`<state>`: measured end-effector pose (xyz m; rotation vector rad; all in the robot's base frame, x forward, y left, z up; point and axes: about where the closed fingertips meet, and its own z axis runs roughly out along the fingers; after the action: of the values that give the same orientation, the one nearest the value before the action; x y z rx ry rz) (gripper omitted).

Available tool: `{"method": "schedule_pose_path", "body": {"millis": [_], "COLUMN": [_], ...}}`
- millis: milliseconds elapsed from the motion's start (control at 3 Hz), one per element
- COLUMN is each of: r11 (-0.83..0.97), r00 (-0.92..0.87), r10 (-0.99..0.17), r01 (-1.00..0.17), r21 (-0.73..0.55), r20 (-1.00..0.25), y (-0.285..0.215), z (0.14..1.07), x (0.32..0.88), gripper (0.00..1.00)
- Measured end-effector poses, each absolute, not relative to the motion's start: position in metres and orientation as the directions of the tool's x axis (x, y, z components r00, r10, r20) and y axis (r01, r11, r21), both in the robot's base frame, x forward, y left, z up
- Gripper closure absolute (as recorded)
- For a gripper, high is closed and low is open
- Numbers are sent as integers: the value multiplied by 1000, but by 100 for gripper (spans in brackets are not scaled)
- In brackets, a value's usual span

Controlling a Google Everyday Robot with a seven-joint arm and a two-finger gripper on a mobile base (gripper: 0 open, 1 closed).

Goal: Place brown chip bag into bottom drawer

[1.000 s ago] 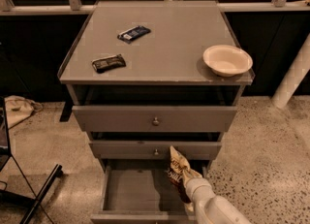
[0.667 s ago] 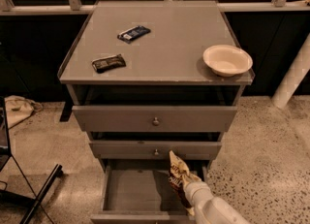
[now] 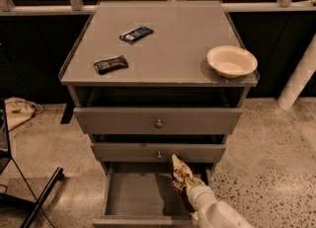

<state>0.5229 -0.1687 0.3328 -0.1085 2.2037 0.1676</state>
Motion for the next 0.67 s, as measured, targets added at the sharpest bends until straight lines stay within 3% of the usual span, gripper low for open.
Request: {"method": "schedule_pose_path", "body": {"millis": [667], "r11": [987], "r00": [-595], "r10": [-17], "r01": [-139], "r21": [81], "r20": [-804], "y": [-169], "z": [333], "x": [523], "gripper": [10]}}
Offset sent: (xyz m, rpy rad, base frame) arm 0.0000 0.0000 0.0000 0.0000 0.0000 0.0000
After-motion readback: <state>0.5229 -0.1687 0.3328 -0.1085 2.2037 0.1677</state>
